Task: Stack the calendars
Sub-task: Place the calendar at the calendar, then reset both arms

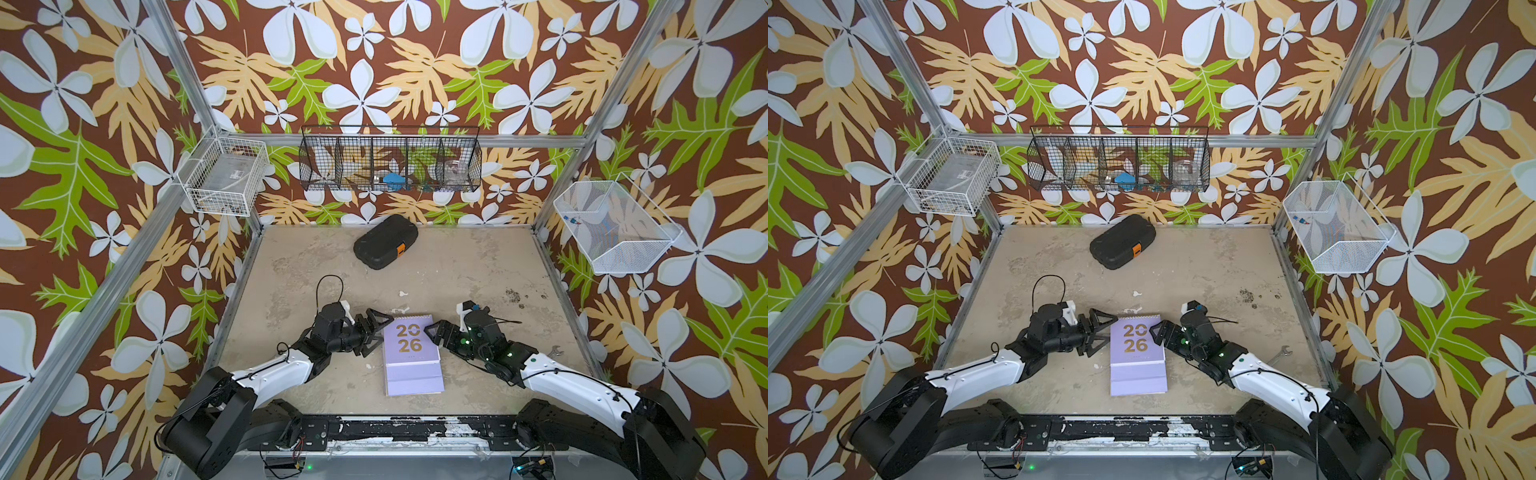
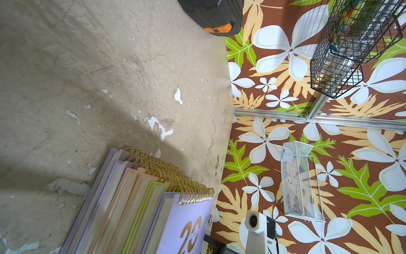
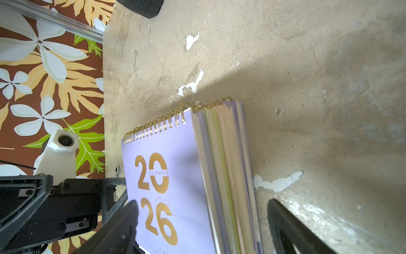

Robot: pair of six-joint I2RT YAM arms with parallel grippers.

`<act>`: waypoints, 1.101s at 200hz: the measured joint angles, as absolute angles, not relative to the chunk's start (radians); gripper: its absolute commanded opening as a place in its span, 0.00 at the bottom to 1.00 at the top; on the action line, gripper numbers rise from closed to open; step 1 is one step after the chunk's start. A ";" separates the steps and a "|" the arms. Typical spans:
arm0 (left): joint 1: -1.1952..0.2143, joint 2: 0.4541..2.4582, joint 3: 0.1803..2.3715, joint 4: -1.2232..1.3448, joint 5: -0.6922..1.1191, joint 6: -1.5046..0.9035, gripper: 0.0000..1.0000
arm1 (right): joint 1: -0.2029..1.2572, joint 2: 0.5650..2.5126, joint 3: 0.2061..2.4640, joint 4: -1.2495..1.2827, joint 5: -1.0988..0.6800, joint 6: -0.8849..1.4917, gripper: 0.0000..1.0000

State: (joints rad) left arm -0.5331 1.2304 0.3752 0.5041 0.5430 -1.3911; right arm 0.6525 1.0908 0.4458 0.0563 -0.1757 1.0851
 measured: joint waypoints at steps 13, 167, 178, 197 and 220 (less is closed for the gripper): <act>-0.533 1.231 0.377 0.502 0.543 -1.391 0.92 | 0.653 1.089 0.446 0.056 -0.175 1.084 0.93; -0.249 1.033 0.696 0.019 0.295 -0.805 1.00 | 0.384 0.823 0.509 -0.010 0.094 0.671 1.00; -0.247 1.007 0.704 -0.007 0.205 -0.692 1.00 | 0.383 0.787 0.462 0.049 0.173 0.591 1.00; -0.242 0.991 0.686 -0.017 0.041 -0.518 1.00 | 0.350 0.765 0.389 0.140 0.288 0.460 1.00; -0.236 1.029 0.640 0.005 -0.115 -0.358 1.00 | 0.232 0.797 0.336 0.251 0.347 0.367 1.00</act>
State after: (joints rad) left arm -0.2356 1.0286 0.6403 0.0051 -0.1146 -0.3584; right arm 0.2317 0.7967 0.3359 0.2508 0.3473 0.3672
